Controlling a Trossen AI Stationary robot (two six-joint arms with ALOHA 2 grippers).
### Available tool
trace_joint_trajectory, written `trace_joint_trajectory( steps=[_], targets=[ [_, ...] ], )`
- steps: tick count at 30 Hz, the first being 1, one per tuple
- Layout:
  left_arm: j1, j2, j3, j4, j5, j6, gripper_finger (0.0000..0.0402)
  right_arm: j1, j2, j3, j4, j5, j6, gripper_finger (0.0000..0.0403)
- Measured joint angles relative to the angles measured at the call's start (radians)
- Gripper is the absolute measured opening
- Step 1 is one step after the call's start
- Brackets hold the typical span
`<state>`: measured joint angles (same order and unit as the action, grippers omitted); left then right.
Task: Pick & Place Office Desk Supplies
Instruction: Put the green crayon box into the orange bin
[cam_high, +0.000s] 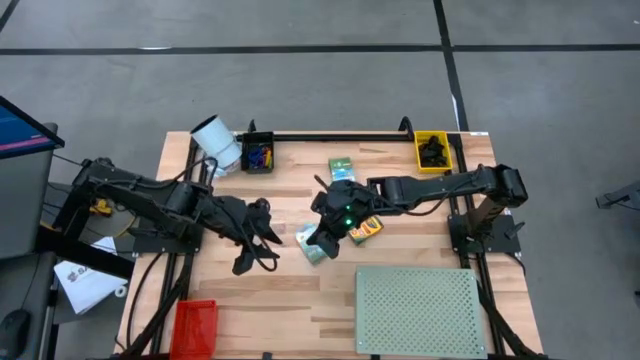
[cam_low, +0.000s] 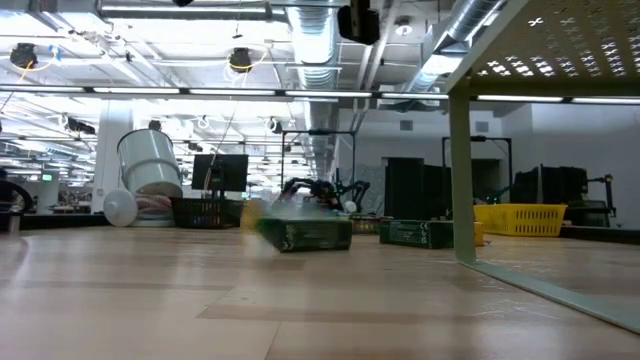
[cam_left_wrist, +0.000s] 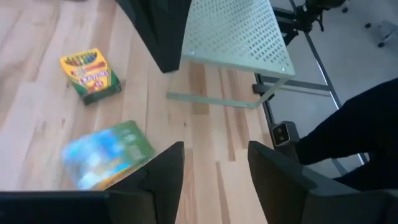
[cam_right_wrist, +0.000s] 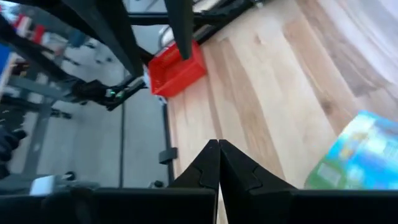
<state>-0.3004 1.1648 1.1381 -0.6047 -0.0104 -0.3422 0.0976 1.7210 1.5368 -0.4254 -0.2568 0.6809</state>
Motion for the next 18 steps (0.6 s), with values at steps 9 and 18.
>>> trace_joint_trajectory(
  steps=[9, 18],
  targets=[
    [-0.018, 0.003, -0.066, 0.000, -0.074, -0.193, 0.0172, 0.019, 0.000, 0.000, -0.158, 0.129, 0.101, 0.0000],
    [0.094, 0.003, -0.345, 0.195, 0.004, -0.777, 0.0196, 0.027, 0.000, 0.000, -0.255, 0.183, 0.170, 0.0002]
  ],
)
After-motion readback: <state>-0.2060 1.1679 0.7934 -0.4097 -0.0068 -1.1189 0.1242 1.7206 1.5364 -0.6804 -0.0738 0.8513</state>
